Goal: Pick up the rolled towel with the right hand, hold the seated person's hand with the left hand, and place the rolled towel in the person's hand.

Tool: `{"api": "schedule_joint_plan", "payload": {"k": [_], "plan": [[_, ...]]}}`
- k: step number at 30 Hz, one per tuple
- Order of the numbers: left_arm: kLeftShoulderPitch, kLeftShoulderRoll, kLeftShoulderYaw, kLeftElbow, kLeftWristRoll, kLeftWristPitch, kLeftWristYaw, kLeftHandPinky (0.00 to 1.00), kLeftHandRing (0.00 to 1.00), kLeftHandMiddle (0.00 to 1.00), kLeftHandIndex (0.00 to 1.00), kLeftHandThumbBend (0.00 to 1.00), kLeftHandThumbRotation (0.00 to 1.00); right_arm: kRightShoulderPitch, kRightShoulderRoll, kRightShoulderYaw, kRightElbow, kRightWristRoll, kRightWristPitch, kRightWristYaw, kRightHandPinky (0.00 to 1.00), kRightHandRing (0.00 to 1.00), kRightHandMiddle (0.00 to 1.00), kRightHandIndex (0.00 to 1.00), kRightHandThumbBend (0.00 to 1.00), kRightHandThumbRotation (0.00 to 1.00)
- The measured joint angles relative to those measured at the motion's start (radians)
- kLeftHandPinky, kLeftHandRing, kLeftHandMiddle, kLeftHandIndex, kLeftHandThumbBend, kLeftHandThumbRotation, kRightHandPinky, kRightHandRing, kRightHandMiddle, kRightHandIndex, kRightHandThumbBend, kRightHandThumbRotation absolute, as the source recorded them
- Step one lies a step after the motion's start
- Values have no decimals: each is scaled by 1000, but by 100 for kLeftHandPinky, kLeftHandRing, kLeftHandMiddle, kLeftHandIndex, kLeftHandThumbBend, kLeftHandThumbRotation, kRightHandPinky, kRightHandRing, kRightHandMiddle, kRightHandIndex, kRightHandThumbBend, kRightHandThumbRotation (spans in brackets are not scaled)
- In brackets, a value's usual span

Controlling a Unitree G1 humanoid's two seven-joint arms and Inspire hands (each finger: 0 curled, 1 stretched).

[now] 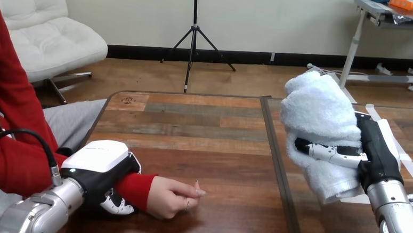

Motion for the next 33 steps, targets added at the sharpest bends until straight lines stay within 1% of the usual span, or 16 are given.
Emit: {"api": "schedule_joint_plan", "payload": {"k": [7, 18, 25, 33], "plan": [[-1, -3, 3, 0, -19, 13, -17, 34, 39, 39, 33, 69, 0, 0, 0, -1, 0, 7, 1, 0, 27, 33, 39, 41, 87, 0], [-1, -5, 6, 0, -51, 20, -22, 35, 40, 41, 34, 70, 0, 0, 1, -2, -4, 17, 7, 0, 29, 34, 39, 41, 87, 0], [1, -6, 10, 0, -69, 19, -22, 33, 37, 39, 34, 72, 0, 5, 2, -2, -33, 17, 27, -1, 28, 34, 40, 42, 86, 0], [7, -6, 22, 0, -95, 14, -16, 30, 35, 37, 34, 75, 0, 19, 10, -2, -75, 20, 30, -3, 27, 33, 39, 42, 85, 0]]}}
